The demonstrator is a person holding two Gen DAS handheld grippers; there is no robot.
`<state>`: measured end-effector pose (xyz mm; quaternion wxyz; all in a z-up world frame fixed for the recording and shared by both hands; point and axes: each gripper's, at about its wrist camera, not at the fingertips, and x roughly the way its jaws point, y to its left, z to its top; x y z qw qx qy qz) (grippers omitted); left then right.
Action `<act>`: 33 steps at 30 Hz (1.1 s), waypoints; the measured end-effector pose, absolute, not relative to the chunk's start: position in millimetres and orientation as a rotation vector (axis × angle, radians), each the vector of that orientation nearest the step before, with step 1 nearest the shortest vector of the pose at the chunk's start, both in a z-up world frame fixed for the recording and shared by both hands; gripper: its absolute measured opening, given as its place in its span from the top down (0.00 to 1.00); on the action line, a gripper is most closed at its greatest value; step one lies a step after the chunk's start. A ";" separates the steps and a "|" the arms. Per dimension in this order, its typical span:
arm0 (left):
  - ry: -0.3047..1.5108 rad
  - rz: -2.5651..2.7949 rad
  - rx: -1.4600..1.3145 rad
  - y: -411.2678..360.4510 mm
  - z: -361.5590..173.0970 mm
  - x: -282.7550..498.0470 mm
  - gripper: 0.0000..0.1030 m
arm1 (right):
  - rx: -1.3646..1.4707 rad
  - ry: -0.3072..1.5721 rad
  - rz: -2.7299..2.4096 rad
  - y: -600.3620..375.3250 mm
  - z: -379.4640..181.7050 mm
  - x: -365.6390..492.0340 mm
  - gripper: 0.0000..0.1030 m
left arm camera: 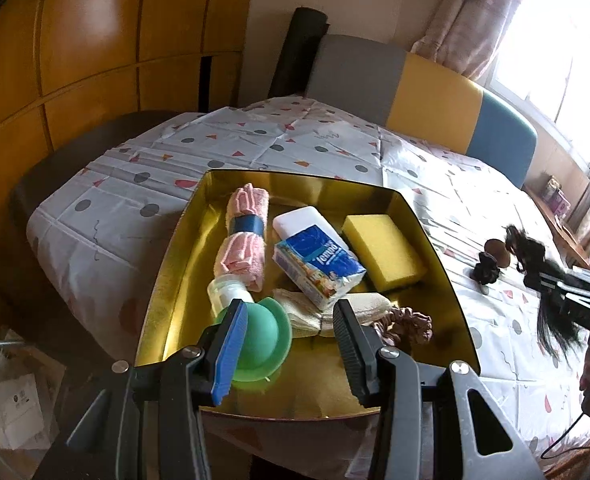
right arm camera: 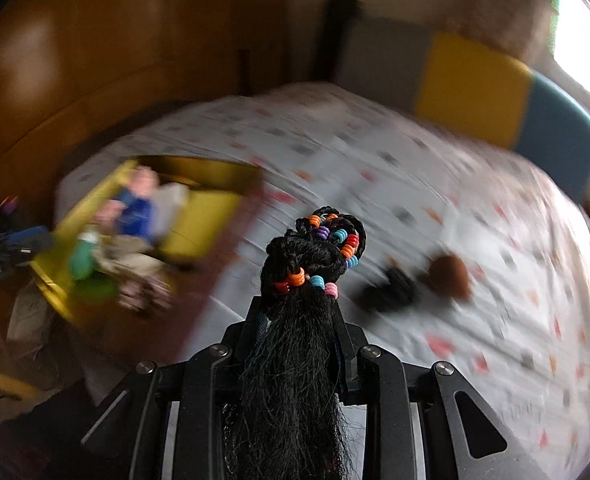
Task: Organize soft objects
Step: 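Carry the black hair bundle into the gold tray and open the right tool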
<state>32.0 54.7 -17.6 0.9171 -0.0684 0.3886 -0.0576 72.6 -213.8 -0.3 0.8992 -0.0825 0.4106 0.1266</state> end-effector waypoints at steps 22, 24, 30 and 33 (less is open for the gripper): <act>0.819 0.038 -0.240 117.2 -30.5 38.2 0.56 | -0.613 0.949 0.784 -26.9 -76.4 94.4 0.44; 0.818 0.032 -0.233 114.0 -30.5 38.3 0.56 | -0.533 0.973 0.800 -36.5 -72.2 94.2 0.34; 0.810 0.007 -0.209 103.6 -26.3 35.4 0.56 | -0.352 0.974 0.776 -68.5 -52.8 87.8 0.26; 0.801 -0.009 -0.189 95.5 -21.7 33.0 0.56 | -0.277 0.962 0.741 -87.3 -44.4 84.9 0.24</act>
